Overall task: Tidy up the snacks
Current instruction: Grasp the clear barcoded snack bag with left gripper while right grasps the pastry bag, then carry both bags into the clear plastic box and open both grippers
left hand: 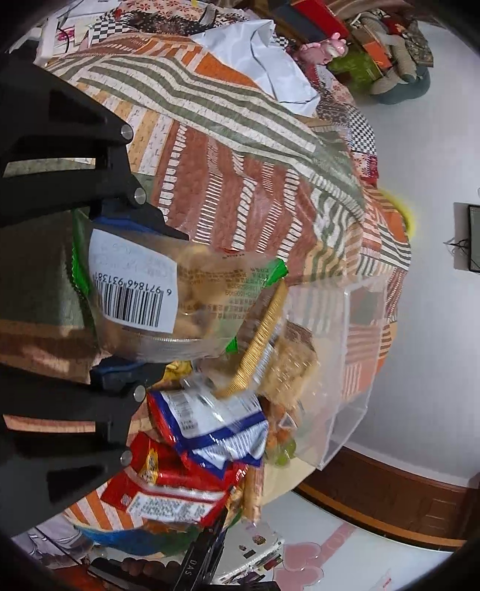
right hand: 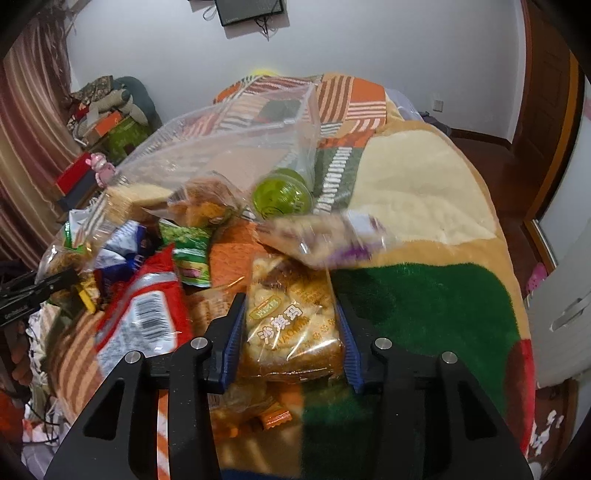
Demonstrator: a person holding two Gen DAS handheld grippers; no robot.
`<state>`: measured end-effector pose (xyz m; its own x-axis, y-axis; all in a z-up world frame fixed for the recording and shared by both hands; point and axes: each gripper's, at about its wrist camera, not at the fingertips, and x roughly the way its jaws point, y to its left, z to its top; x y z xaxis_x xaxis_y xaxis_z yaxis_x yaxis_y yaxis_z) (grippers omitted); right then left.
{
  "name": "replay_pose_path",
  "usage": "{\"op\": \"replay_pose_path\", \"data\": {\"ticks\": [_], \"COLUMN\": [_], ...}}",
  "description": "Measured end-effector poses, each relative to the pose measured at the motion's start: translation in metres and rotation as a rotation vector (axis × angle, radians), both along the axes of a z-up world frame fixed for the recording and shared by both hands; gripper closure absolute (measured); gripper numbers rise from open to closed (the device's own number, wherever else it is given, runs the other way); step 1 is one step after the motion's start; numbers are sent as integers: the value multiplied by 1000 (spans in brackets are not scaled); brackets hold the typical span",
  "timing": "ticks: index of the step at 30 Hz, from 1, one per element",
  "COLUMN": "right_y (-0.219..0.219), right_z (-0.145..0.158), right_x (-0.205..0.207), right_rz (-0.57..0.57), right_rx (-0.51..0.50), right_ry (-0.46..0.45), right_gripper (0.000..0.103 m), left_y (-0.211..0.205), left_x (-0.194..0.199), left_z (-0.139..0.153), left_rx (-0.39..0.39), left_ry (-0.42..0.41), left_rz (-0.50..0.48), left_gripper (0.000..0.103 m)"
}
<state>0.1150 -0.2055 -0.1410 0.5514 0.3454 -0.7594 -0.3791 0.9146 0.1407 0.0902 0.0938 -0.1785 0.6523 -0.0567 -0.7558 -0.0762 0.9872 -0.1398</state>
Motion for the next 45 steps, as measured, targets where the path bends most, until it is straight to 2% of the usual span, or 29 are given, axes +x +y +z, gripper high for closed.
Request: {"op": "replay_pose_path", "data": {"ticks": [9, 13, 19, 29, 38, 45], "right_y": [19, 24, 36, 60, 78, 88], "right_z": [27, 40, 55, 78, 89, 83], "right_x": [-6, -3, 7, 27, 58, 84], "right_rz": [37, 50, 60, 84, 72, 59], "right_rx": [13, 53, 93, 128, 153, 150], "right_ry": [-100, -147, -198, -285, -316, -288], "right_gripper": [61, 61, 61, 61, 61, 61], "left_y": [-3, -8, -15, -28, -30, -25], "left_x": [-7, -5, 10, 53, 94, 134], "left_z": [35, 53, 79, 114, 123, 107], "left_rx": [0, 17, 5, 31, 50, 7], "left_ry": [-81, -130, -191, -264, -279, -214], "left_rz": [8, -5, -19, -42, -44, -38], "left_gripper": [52, 52, 52, 52, 52, 52]}}
